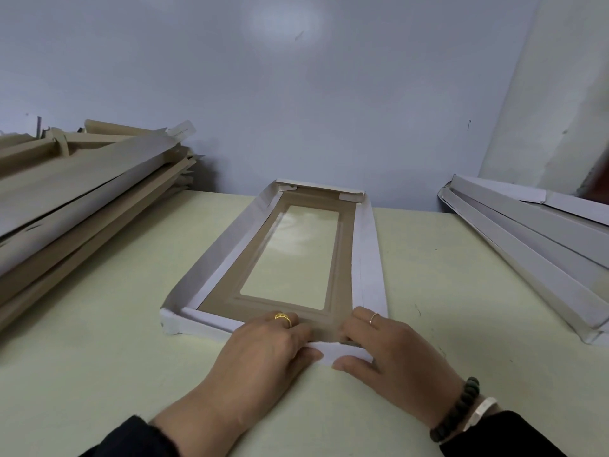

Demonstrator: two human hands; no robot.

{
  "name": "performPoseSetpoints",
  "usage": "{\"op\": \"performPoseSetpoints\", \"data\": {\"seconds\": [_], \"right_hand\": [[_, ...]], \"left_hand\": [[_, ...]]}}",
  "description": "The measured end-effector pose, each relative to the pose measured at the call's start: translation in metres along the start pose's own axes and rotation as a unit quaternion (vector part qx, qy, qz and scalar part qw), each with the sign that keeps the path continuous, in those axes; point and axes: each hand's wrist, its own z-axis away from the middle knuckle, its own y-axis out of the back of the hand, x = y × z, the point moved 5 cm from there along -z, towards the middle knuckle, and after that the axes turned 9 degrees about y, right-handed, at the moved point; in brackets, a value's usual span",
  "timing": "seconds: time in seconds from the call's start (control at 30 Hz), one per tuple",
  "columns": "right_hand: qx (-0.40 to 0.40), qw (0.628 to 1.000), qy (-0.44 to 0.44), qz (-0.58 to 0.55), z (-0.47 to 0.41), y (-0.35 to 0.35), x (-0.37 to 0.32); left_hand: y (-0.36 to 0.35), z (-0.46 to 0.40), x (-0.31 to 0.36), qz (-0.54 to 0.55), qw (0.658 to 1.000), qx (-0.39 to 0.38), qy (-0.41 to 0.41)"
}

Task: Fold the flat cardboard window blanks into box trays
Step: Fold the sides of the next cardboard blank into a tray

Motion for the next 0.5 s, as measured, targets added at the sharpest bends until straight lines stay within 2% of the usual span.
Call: {"op": "performPoseSetpoints", "data": {"seconds": [0.1, 0.2, 0.4, 0.5], "right_hand": [[-0.016, 0.999, 0.010, 0.036, 0.001, -0.003, 0.000], [0.008, 0.997, -0.006, 0.070, 0.003, -0.002, 0.008], [0.031, 0.990, -0.084, 0.111, 0.014, 0.009, 0.035], [0.026, 0.985, -0.107, 0.135, 0.016, 0.013, 0.043]], "left_hand": [[0.000, -0.001, -0.004, 0.039, 0.999, 0.000, -0.008], [0.003, -0.001, -0.009, -0.004, 0.999, 0.027, -0.037], [0.006, -0.002, -0.066, -0.009, 0.998, 0.021, 0.053], [0.006, -0.005, -0.072, 0.015, 0.998, -0.013, 0.057]]}}
